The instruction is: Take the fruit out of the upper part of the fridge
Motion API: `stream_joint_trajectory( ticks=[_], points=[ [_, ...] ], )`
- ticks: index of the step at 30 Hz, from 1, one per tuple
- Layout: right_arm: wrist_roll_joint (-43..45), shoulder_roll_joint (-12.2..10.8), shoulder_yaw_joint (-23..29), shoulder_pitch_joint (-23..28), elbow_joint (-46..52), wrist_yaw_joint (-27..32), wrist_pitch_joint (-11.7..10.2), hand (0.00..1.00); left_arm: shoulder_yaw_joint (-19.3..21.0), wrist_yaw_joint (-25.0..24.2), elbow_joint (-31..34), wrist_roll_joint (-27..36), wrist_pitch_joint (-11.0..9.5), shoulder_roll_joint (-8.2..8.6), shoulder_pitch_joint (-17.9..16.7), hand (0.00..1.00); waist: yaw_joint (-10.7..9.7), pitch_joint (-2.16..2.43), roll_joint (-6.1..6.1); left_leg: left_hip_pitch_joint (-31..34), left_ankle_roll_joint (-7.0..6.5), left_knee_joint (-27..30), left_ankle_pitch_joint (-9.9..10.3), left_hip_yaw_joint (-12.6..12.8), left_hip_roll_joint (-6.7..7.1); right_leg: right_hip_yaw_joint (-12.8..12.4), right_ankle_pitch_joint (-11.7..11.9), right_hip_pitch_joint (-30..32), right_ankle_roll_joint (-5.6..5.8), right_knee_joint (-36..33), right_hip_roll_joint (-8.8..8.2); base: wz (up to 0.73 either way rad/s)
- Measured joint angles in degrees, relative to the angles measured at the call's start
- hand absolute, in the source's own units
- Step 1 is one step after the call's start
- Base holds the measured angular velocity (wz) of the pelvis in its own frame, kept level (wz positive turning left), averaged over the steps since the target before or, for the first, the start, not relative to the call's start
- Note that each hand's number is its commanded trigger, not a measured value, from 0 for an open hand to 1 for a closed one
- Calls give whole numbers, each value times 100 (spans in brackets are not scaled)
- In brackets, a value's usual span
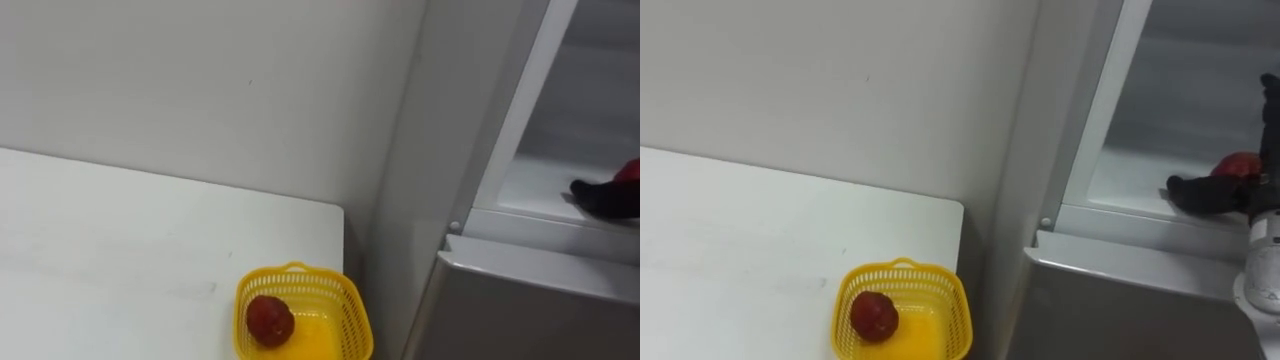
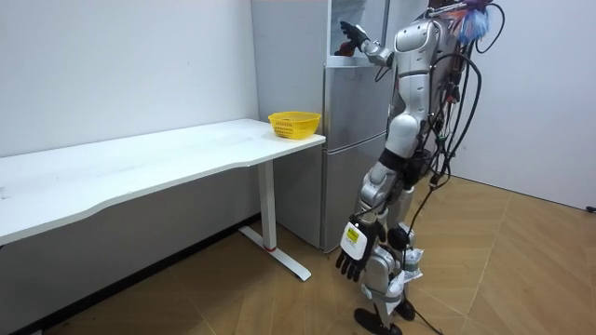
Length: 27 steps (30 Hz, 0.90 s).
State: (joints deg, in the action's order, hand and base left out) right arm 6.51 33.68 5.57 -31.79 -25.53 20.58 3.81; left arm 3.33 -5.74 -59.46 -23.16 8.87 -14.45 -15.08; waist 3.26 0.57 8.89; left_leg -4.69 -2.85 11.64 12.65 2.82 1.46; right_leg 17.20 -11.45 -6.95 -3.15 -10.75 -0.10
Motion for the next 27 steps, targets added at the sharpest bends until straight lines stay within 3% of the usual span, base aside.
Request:
stream_joint_trajectory(
  ticks=[16, 27],
  points=[
    [-38, 151, 1, -92, -284, -371, 0, 0, 107, 3, 55, 4, 57, 0, -112, 0, -5, 3, 0, 10, 0, 21, 0, -11, 2, 23, 0, -11, 0, -3, -4, 0],
    [-731, 252, 2, -375, -840, -772, 6, 0, 105, 5, 64, 5, 98, -10, -107, 0, -74, -11, -45, 17, -1, 98, 2, -88, 16, 68, 1, -67, -1, -2, -12, 2]
  ],
)
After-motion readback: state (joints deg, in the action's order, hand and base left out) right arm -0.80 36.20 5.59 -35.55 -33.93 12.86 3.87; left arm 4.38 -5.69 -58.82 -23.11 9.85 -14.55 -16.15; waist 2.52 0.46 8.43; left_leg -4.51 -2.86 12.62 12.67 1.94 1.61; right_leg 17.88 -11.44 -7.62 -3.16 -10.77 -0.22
